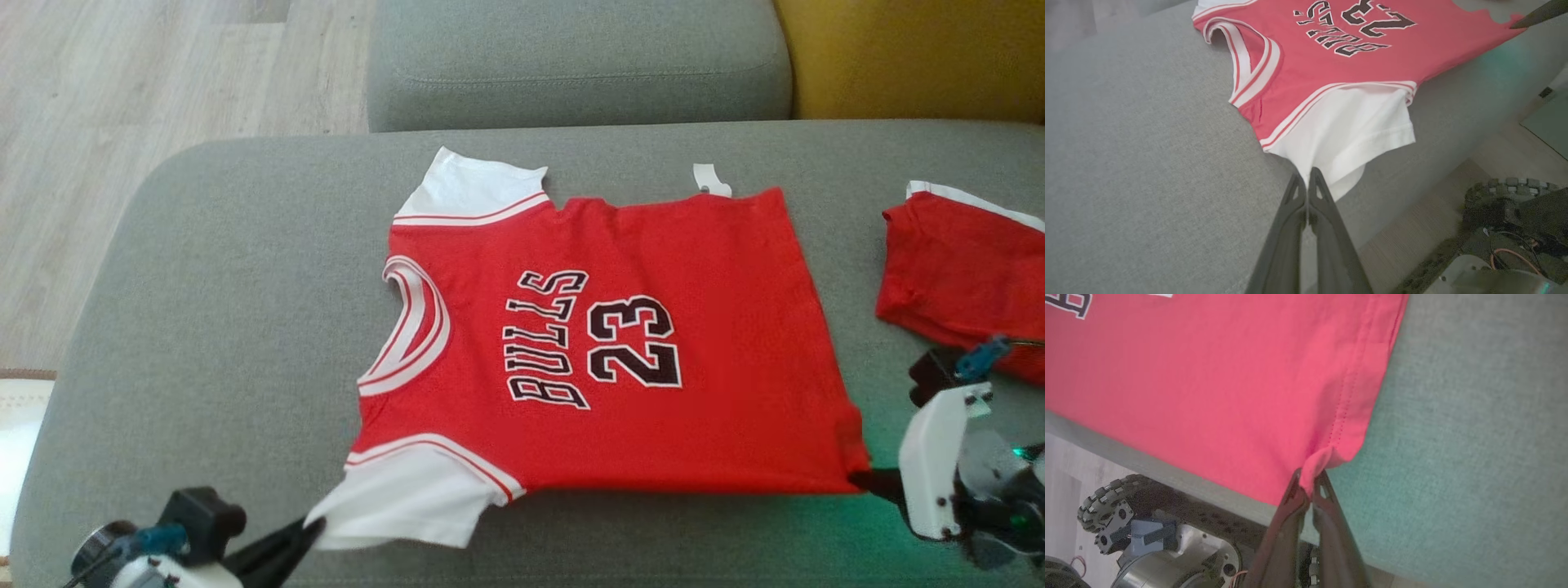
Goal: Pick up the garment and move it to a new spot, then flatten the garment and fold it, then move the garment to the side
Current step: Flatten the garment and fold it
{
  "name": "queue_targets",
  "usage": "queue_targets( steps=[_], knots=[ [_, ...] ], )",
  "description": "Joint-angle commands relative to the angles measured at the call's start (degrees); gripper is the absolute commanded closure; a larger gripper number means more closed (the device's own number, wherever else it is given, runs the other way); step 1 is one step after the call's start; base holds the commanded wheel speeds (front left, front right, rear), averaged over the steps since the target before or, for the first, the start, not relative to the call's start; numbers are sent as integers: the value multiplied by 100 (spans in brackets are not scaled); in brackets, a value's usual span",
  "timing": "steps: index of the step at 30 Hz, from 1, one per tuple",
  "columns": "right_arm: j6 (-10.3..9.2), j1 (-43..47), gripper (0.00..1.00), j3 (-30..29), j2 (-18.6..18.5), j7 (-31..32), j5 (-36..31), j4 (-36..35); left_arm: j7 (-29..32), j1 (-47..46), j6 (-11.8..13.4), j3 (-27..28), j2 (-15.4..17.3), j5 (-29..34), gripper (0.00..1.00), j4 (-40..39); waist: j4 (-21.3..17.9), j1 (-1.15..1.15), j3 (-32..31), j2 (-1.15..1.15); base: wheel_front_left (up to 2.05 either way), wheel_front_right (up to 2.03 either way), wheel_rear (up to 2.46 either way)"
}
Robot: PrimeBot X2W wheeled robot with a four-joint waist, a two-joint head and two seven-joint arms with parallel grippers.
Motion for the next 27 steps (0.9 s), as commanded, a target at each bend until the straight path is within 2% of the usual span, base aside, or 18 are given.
queue_targets(
  steps=[1, 4, 12, 20, 27],
  knots=[
    [37, -32, 100, -138, -286, 42, 26, -171, 14, -296, 10, 271, 292, -37, 100, -205, -2, 1, 12, 0, 0, 0, 0],
    [37, 68, 100, -440, -283, 121, -66, -369, 71, -387, 59, 340, 366, -42, 100, -407, -10, 1, 67, 0, 0, 0, 0],
    [37, -73, 100, -1164, 104, 224, -629, -652, 5, -1099, 234, 494, 197, 232, 100, -445, -84, 1, 428, 0, 0, 0, 0],
    [37, -529, 100, -1640, 565, 338, -1225, -678, 38, -2051, 195, 454, 4, 535, 100, 13, -149, 1, 836, 0, 0, 0, 0],
    [37, -977, 100, -1663, 905, 281, -1670, -415, 53, -2821, 113, 240, -257, 694, 100, 653, -194, 1, 1118, 0, 0, 0, 0]
  ],
)
